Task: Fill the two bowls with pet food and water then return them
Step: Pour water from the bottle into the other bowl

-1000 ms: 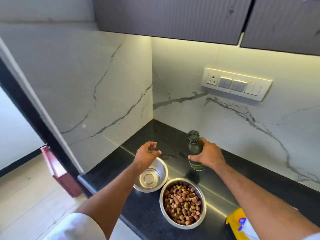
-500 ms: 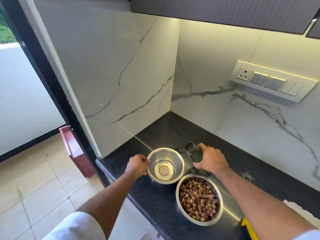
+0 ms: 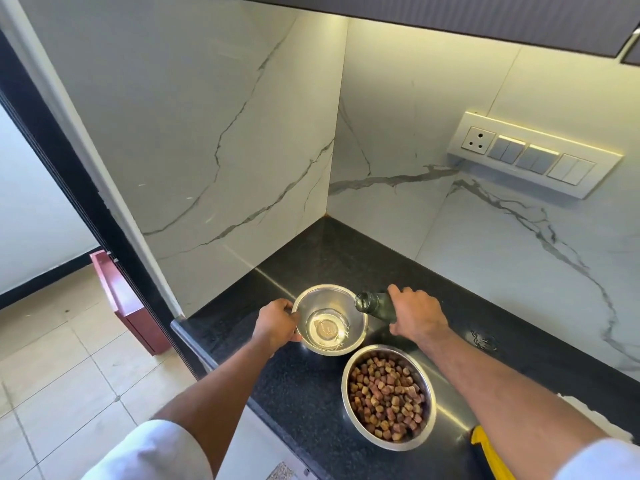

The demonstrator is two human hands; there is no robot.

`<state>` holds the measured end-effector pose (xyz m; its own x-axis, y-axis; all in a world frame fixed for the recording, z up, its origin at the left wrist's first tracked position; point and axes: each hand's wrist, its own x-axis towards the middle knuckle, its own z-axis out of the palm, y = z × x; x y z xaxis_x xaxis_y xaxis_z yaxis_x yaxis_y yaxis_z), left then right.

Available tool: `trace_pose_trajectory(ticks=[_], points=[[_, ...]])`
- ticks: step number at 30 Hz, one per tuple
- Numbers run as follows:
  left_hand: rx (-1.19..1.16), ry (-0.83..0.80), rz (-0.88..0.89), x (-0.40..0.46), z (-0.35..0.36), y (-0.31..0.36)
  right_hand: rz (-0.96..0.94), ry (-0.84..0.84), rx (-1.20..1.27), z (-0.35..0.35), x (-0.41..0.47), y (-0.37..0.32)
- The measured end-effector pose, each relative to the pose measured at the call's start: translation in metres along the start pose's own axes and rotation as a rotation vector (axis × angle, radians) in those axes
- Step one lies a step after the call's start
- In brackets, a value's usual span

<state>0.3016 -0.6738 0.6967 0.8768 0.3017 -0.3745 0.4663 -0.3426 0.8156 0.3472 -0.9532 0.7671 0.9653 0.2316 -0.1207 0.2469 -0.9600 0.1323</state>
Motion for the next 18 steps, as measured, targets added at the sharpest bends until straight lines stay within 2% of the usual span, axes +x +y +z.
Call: trace_pose_trajectory(ticks=[9, 14, 18], points=[[0.017, -0.042, 0.016, 0.009, 0.003, -0.002, -0.006, -0.007, -0.123, 0.004, 0.007, 0.003], [-0.058, -0.209, 0.011, 0.016, -0.001, -0.006, -0.009, -0.027, -0.135, 0.006, 0.014, 0.005], [-0.059, -0.278, 0.019, 0.019, -0.003, -0.006, -0.003, -0.031, -0.151, 0.008, 0.017, 0.004]])
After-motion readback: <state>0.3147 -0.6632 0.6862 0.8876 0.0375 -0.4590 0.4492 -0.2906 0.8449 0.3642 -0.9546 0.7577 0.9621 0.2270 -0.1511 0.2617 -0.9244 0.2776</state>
